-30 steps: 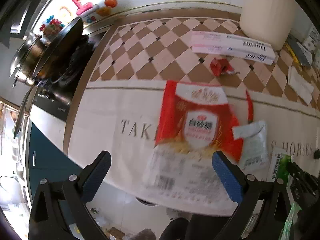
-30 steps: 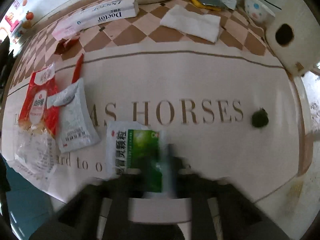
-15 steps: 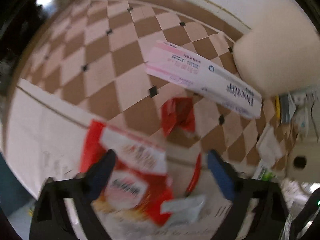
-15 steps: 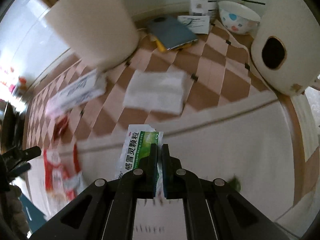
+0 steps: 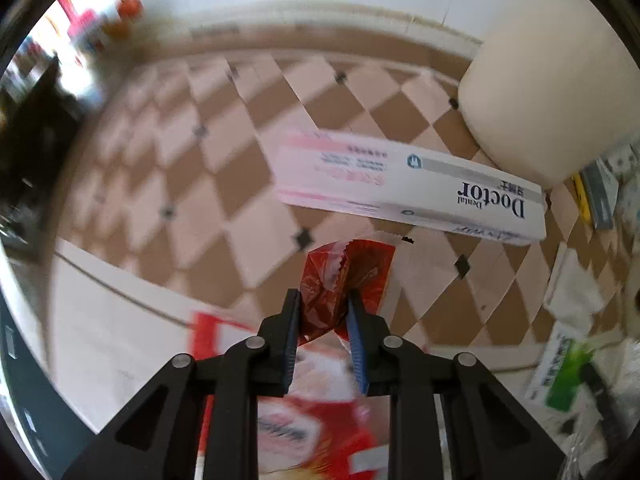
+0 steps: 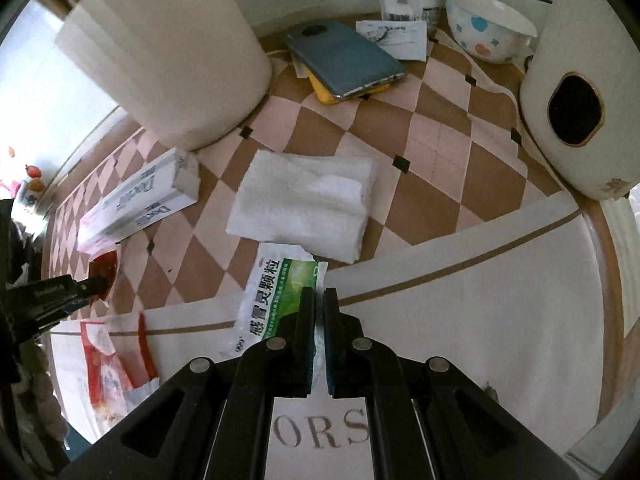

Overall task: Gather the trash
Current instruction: 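Carry the sachet and red packet down over the trash bin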

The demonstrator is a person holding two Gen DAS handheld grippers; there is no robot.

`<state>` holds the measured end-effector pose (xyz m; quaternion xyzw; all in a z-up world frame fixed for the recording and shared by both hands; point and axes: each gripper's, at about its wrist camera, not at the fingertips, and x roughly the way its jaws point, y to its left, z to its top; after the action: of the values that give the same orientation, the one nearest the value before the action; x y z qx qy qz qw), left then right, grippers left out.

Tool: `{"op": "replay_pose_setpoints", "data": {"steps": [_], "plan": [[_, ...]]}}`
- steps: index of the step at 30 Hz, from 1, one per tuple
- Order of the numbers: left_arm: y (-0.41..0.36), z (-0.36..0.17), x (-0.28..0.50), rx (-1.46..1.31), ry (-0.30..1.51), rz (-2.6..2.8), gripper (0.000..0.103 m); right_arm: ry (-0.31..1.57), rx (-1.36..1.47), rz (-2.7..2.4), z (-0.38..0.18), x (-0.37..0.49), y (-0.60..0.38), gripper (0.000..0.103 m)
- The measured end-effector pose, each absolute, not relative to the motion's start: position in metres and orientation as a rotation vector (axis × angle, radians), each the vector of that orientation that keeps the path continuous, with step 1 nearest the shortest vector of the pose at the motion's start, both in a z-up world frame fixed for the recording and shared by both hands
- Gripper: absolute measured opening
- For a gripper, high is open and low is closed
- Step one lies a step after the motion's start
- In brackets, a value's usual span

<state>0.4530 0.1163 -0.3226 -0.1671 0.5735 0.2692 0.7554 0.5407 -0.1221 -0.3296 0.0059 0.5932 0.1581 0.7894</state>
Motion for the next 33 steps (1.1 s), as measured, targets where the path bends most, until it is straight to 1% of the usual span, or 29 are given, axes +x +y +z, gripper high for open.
{"op": "replay_pose_setpoints", "data": {"steps": [4,12,16,20,22,23,26,29,33], "plan": [[0.101,-0.289,0.416,-0.298,1.175,0.607,0.019,1.243,0.012,0.361,-0.31,0.524,-0.12,0.004],[0.101,-0.238,0.317,-0.308,1.054,0.597,0.019,1.176,0.072,0.412,-0.264,0.462,-0.123,0.004],[0.112,-0.229,0.261,-0.301,1.012,0.604,0.019,1.139,0.082,0.437,-0.245,0.407,-0.12,0.004],[0.112,-0.227,0.192,-0.302,0.996,0.614,0.019,1.124,0.067,0.47,-0.239,0.34,-0.109,0.004],[0.112,-0.233,0.157,-0.301,1.003,0.617,0.019,1.125,0.044,0.492,-0.244,0.304,-0.101,0.004],[0.112,-0.238,0.141,-0.3,1.009,0.624,0.019,1.129,0.036,0.5,-0.247,0.289,-0.097,0.002],[0.116,-0.264,0.098,-0.326,1.055,0.644,0.019,1.165,-0.004,0.533,-0.267,0.232,-0.082,0.001],[0.124,-0.304,0.061,-0.386,1.126,0.675,0.019,1.219,-0.054,0.559,-0.296,0.193,-0.068,0.001],[0.14,-0.374,0.013,-0.519,1.221,0.717,0.019,1.332,-0.119,0.621,-0.35,0.145,-0.049,0.0]]}}
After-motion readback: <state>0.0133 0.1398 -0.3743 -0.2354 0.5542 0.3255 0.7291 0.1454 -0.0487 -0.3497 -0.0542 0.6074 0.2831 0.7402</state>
